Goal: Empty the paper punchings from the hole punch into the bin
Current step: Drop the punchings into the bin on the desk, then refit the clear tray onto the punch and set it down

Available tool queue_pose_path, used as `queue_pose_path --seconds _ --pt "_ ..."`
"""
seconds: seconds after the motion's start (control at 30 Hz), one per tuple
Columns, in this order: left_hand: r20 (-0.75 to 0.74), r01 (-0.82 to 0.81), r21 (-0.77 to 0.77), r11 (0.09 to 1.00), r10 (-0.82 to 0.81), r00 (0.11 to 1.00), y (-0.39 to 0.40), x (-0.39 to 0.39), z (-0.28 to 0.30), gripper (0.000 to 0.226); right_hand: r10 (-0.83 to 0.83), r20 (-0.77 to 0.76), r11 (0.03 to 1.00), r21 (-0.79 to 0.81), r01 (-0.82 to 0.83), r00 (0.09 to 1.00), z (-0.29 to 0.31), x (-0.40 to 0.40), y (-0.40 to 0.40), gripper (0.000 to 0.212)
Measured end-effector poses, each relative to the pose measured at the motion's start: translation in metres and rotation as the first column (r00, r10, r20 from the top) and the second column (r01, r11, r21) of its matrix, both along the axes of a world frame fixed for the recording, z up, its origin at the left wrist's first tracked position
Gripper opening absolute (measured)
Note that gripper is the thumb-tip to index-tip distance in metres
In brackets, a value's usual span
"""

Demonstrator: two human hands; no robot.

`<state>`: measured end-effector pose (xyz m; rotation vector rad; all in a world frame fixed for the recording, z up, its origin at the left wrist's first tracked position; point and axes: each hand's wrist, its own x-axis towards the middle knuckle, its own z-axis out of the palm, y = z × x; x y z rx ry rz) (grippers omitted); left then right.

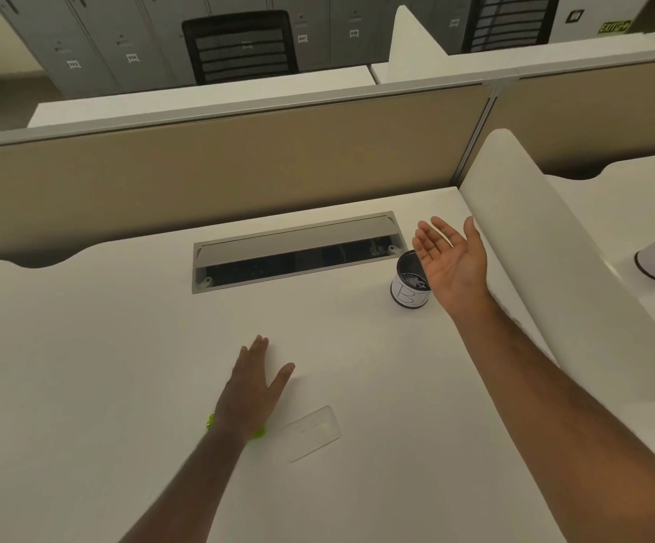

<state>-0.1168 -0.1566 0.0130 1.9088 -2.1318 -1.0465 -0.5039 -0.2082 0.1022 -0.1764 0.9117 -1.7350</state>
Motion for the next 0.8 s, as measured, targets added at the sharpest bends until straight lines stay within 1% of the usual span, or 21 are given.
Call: queue_pose_path --seconds 0.1,0.17,0.23,0.3,0.33,0.37,0.43,0.5,0.57,0.63,0.73,0.8 --pt "-0.11 -0.087 -0.019 0.996 0.084 0.99 0.001 0.015 0.003 0.071 -0.036 0.07 0.999 -0.01 0.037 0.997 0.0 0.01 0.008 0.056" --pt "-0.216 -0.136 0.027 0.99 0.139 0.966 0.001 0.024 0.006 0.055 -0.065 0.152 0.998 -0.015 0.068 0.986 0.001 0.018 0.014 0.051" --pt "-0.338 -0.179 0.077 0.981 0.194 0.921 0.004 0.033 0.01 0.04 -0.093 0.21 0.995 -0.005 0.097 0.973 0.002 0.027 0.022 0.048" --pt "-0.387 -0.187 0.104 0.977 0.213 0.897 0.006 0.042 0.012 0.036 -0.105 0.245 0.994 -0.002 0.109 0.964 0.001 0.033 0.028 0.046" --pt "-0.367 -0.176 0.109 0.978 0.204 0.908 0.009 0.049 0.014 0.037 -0.094 0.252 0.995 0.0 0.098 0.963 0.0 0.039 0.032 0.045" --pt "-0.314 -0.145 0.111 0.983 0.173 0.934 0.013 0.057 0.014 0.04 -0.074 0.244 0.997 0.006 0.075 0.967 -0.001 0.045 0.037 0.044" --pt "-0.168 -0.046 0.132 0.99 0.068 0.983 0.021 0.071 0.014 0.055 -0.013 0.203 0.999 0.034 0.006 0.979 -0.004 0.061 0.045 0.041" --pt "-0.042 0.048 0.127 0.991 -0.043 0.998 0.028 0.08 0.015 0.071 0.071 0.164 0.992 0.09 -0.087 0.984 -0.012 0.082 0.054 0.038" --pt "0.071 0.17 0.062 0.984 -0.174 0.982 0.033 0.081 0.014 0.077 0.178 0.119 0.967 0.162 -0.196 0.977 -0.022 0.107 0.064 0.034" --pt "0.15 0.249 0.022 0.968 -0.25 0.957 0.038 0.081 0.014 0.077 0.287 0.077 0.927 0.229 -0.297 0.955 -0.035 0.134 0.077 0.03" --pt "0.24 0.292 0.0 0.956 -0.284 0.928 0.041 0.079 0.013 0.076 0.419 -0.054 0.875 0.289 -0.388 0.906 -0.057 0.163 0.1 0.021" --pt "0.28 0.312 -0.011 0.95 -0.297 0.913 0.045 0.078 0.013 0.074 0.506 -0.184 0.837 0.339 -0.429 0.842 -0.068 0.177 0.115 0.016"
